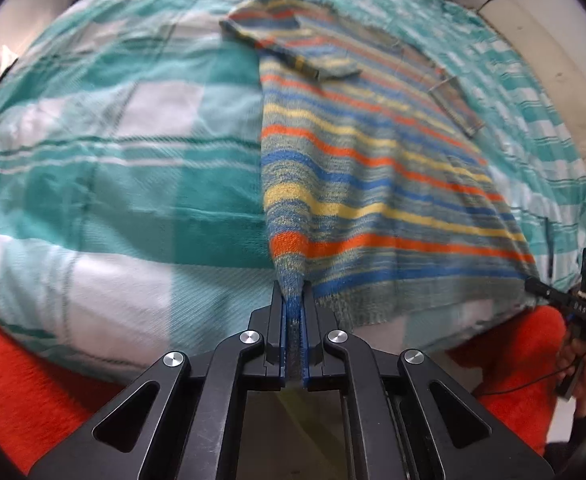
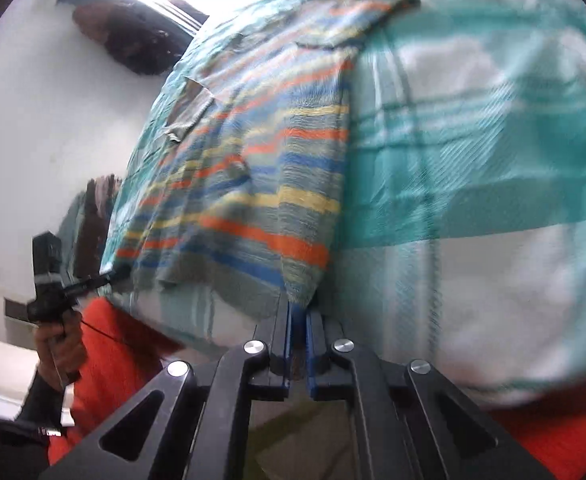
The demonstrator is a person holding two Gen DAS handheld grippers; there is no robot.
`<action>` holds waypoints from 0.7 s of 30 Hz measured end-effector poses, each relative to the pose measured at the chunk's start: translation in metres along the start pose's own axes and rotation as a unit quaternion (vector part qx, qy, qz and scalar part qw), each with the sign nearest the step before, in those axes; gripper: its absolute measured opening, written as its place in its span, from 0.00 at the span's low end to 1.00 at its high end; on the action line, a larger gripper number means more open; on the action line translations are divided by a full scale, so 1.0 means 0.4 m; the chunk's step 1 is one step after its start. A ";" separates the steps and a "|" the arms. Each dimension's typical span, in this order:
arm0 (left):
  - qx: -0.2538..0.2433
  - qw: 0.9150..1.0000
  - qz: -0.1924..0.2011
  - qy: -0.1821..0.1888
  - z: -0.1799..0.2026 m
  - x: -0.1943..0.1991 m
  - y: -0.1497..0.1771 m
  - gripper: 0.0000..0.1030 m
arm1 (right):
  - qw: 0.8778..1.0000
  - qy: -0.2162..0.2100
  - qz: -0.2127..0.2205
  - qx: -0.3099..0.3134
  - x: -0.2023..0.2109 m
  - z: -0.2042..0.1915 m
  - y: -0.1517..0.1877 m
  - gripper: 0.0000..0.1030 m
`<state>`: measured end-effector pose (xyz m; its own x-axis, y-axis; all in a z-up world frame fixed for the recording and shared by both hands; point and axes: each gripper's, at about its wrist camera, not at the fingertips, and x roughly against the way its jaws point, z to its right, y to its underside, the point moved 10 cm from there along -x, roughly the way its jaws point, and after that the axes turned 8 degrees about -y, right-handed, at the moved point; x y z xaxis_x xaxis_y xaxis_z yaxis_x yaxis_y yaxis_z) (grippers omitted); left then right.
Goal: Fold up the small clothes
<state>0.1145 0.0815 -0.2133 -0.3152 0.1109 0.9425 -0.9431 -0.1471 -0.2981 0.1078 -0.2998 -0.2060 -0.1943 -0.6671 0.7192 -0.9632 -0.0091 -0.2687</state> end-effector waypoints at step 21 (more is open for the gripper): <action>-0.037 0.996 -0.045 -0.062 -0.009 -0.092 0.096 0.02 | 0.990 0.124 -0.071 0.018 -0.098 0.058 0.023 0.05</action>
<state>0.0898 0.0752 -0.2601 -0.2175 -0.0028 0.9760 -0.9737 -0.0694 -0.2172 0.1107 -0.2910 -0.2514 -0.1020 -0.4535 0.8854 -0.9775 -0.1195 -0.1738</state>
